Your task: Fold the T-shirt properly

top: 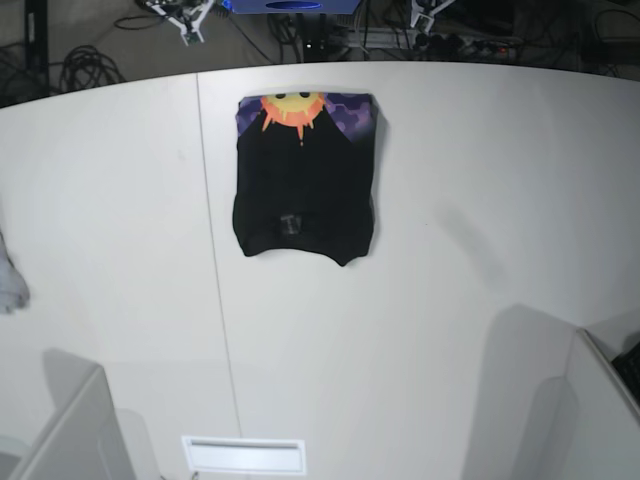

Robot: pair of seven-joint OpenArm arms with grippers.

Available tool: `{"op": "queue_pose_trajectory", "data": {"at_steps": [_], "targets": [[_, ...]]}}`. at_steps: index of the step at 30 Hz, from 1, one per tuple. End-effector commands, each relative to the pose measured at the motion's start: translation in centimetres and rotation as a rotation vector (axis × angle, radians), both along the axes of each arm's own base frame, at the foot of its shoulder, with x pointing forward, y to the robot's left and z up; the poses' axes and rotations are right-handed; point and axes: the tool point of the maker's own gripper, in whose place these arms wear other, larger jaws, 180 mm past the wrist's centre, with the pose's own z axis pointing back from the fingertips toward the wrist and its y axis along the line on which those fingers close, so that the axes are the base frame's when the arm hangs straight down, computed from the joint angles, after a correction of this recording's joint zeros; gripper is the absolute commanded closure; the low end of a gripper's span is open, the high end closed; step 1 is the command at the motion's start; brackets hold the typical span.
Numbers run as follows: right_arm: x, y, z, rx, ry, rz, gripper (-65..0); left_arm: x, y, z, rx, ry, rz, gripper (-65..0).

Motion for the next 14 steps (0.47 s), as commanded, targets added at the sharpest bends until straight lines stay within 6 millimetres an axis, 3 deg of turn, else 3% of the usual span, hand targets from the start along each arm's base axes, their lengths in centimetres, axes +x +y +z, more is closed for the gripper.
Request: {"op": "queue_pose_trajectory", "data": {"at_steps": [1, 5, 14], "targets": [[-0.5, -1.9, 0.1, -0.051, 0.004, -0.004, 0.0, 0.1, 0.2, 0.1, -0.004, -0.007, 0.0, 0.0], [-0.4, -3.3, 0.1, -0.131, -0.009, 0.001, 0.0, 0.9, -0.1, 0.0, -0.008, -0.017, 0.002, 0.0], [-0.5, -3.0, 0.0, -0.127, -0.008, 0.001, 0.0, 0.4, -0.4, 0.0, -0.013, -0.01, -0.019, 0.0]]}}
